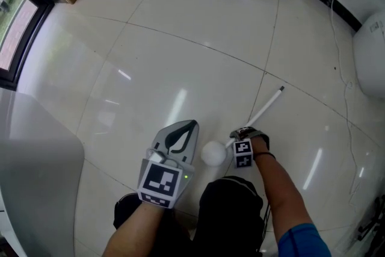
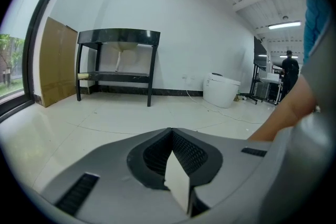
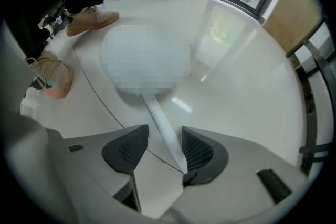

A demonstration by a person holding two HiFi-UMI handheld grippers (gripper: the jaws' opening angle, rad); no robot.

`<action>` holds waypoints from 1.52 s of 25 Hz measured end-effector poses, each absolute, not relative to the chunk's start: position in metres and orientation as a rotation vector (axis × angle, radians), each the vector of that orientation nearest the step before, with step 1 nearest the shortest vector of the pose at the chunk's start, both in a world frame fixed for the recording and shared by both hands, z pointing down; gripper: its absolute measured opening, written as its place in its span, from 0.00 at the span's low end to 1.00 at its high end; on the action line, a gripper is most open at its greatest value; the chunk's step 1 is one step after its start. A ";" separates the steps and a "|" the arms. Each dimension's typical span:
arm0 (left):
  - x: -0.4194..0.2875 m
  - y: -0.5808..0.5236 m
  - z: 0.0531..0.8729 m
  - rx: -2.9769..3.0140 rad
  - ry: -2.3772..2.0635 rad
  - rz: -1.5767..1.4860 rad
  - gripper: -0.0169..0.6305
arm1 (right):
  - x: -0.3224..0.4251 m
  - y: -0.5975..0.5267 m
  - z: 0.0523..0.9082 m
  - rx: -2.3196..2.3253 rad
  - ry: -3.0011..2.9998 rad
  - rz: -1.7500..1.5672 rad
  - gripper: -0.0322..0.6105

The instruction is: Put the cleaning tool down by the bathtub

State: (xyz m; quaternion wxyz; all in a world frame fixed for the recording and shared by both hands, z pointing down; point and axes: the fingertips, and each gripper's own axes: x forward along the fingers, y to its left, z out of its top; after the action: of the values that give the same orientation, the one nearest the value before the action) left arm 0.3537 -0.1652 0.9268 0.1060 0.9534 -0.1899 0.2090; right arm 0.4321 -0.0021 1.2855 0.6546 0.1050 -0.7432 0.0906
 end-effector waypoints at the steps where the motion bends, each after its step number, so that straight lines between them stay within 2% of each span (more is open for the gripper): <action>1: 0.354 -0.165 0.929 2.809 -0.549 0.625 0.02 | 0.430 -0.001 1.286 0.219 -1.682 0.216 0.37; 3: 0.356 -0.165 0.931 2.804 -0.535 0.637 0.02 | 0.428 0.005 1.287 0.224 -1.671 0.260 0.28; 6: 0.359 -0.166 0.932 2.794 -0.524 0.634 0.02 | 0.430 0.006 1.288 0.373 -1.646 0.430 0.23; 11: 0.365 -0.166 0.933 2.788 -0.502 0.625 0.02 | 0.435 -0.001 1.286 0.651 -1.577 0.674 0.22; 19: 0.364 -0.163 0.933 2.797 -0.475 0.619 0.02 | 0.432 0.002 1.283 0.665 -1.622 0.628 0.21; 21: 0.364 -0.162 0.934 2.793 -0.479 0.616 0.02 | 0.433 0.006 1.282 0.727 -1.629 0.643 0.17; 29: 0.364 -0.151 0.924 2.809 -0.424 0.572 0.02 | 0.438 0.009 1.275 0.965 -1.596 0.731 0.17; 33: 0.367 -0.139 0.920 2.826 -0.362 0.586 0.02 | 0.439 0.011 1.222 1.088 -1.611 0.783 0.17; 38: 0.331 -0.113 0.901 2.667 -0.401 0.635 0.02 | 0.425 0.021 1.086 1.228 -1.659 0.790 0.17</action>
State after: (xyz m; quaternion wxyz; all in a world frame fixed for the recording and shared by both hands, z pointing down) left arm 0.3305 -0.1127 0.9008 0.1843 0.9461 -0.1423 0.2253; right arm 0.4246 0.0207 1.0863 0.4493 0.4963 -0.6706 0.3194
